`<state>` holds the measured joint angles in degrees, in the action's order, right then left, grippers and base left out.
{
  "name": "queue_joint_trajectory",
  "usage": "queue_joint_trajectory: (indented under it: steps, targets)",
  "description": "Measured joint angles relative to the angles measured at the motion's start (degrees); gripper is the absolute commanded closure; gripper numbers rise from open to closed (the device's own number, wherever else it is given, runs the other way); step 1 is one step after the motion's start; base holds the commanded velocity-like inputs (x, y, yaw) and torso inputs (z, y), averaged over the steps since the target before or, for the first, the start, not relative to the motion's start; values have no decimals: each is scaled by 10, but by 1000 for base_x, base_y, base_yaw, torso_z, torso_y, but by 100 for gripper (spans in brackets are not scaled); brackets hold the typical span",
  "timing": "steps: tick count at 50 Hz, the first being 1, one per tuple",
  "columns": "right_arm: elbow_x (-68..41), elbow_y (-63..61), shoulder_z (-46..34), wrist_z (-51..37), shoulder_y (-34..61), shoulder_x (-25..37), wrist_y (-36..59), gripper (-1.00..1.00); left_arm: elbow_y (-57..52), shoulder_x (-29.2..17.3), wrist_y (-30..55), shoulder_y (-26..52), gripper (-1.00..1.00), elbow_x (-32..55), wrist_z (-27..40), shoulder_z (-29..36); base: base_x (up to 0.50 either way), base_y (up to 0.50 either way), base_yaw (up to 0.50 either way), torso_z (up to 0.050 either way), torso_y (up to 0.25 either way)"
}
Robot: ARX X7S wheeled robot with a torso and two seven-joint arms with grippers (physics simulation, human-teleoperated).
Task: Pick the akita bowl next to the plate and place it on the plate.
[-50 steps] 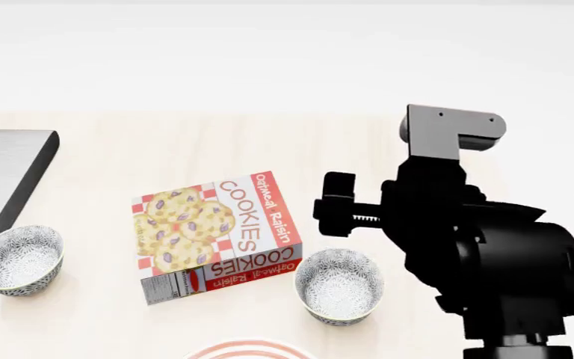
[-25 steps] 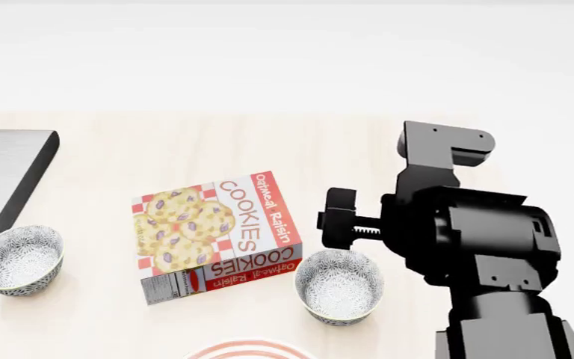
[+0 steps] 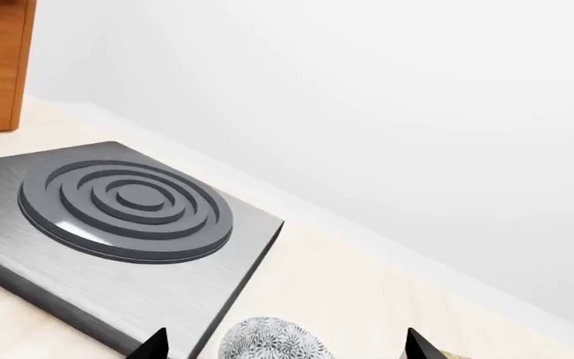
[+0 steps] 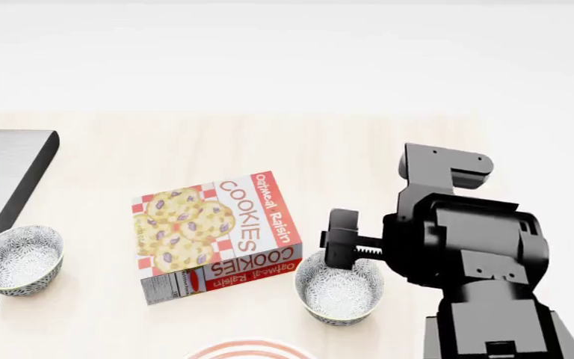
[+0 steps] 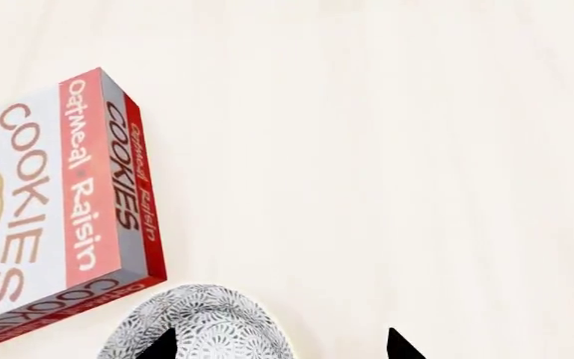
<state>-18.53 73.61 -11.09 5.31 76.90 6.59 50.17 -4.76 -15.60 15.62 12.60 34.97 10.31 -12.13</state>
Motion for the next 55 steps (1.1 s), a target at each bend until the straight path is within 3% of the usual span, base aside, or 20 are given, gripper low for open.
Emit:
queue_joint_trajectory:
  steps: [35, 55]
  targets:
    - [129, 13, 183, 3, -12, -6, 19, -100, 1, -5, -5, -1, -100, 6, 4, 5, 0, 0, 0, 0, 0]
    - [169, 13, 225, 14, -32, -10, 15, -100, 3, -7, -8, -1, -100, 8, 6, 9, 0, 0, 0, 0, 0]
